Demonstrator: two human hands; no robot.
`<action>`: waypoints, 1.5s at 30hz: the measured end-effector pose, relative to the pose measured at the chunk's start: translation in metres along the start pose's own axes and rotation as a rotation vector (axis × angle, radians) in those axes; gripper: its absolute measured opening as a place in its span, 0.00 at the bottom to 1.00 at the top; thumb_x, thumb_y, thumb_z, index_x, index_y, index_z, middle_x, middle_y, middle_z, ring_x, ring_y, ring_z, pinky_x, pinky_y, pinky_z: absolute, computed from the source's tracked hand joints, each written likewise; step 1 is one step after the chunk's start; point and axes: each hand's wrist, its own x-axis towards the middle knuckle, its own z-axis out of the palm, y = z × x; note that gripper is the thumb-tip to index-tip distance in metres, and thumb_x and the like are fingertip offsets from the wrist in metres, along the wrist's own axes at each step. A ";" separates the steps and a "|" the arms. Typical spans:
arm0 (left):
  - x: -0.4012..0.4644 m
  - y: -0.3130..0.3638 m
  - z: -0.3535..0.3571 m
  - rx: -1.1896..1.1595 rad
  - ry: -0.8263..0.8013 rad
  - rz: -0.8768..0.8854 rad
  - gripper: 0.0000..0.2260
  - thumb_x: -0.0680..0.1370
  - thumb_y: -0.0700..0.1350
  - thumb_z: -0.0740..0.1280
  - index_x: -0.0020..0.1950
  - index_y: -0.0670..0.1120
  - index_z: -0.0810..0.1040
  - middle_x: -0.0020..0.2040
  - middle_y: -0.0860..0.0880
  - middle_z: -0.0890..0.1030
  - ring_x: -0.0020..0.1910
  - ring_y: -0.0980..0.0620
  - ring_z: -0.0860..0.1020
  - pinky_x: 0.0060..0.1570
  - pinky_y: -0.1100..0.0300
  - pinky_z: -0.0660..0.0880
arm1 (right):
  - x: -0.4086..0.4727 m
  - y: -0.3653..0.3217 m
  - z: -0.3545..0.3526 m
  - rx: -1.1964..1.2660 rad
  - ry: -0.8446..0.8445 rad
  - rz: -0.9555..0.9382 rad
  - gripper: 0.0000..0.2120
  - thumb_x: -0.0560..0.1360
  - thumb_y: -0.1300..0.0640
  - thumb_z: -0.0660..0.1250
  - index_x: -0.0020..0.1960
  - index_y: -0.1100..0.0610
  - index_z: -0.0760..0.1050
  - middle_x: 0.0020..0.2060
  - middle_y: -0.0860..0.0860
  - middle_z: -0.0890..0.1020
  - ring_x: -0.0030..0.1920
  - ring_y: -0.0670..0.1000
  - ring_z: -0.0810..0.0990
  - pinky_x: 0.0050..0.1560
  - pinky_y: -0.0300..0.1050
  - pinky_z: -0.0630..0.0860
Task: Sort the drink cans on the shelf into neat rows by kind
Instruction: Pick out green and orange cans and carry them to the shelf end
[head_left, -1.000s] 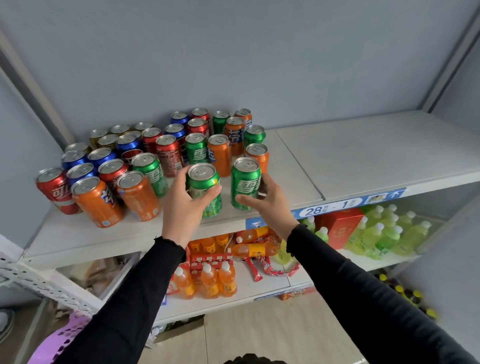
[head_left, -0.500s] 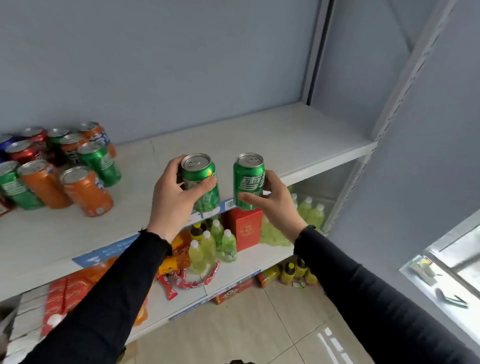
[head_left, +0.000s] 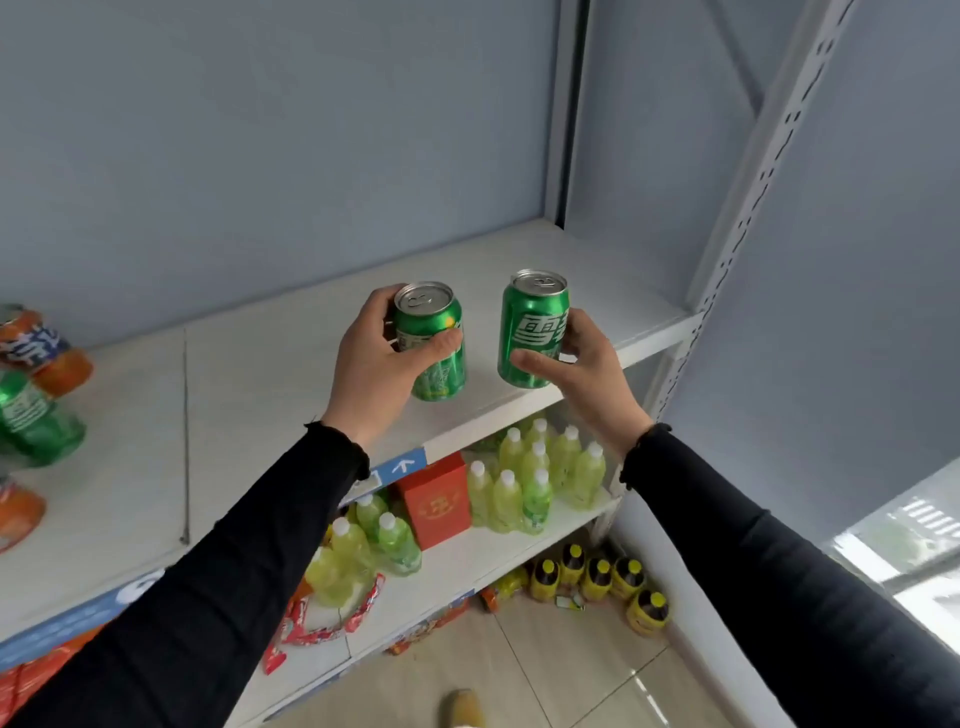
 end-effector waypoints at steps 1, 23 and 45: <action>0.012 -0.003 0.005 -0.010 -0.005 0.004 0.25 0.70 0.46 0.80 0.64 0.47 0.76 0.55 0.55 0.83 0.52 0.62 0.81 0.50 0.70 0.76 | 0.011 0.003 -0.003 -0.008 0.002 0.002 0.24 0.70 0.54 0.79 0.63 0.54 0.75 0.52 0.47 0.84 0.52 0.44 0.82 0.50 0.35 0.78; 0.245 -0.070 0.139 -0.038 0.021 -0.106 0.27 0.66 0.49 0.82 0.62 0.49 0.77 0.54 0.55 0.84 0.53 0.58 0.82 0.54 0.59 0.79 | 0.260 0.103 -0.060 0.072 0.038 0.148 0.31 0.68 0.59 0.79 0.67 0.55 0.69 0.54 0.45 0.81 0.51 0.39 0.80 0.49 0.37 0.77; 0.356 -0.098 0.199 0.170 0.180 -0.150 0.27 0.69 0.48 0.80 0.63 0.47 0.73 0.54 0.48 0.83 0.54 0.47 0.81 0.57 0.51 0.79 | 0.411 0.143 -0.051 0.043 -0.266 0.078 0.27 0.70 0.68 0.76 0.63 0.55 0.70 0.55 0.49 0.78 0.55 0.49 0.78 0.58 0.42 0.71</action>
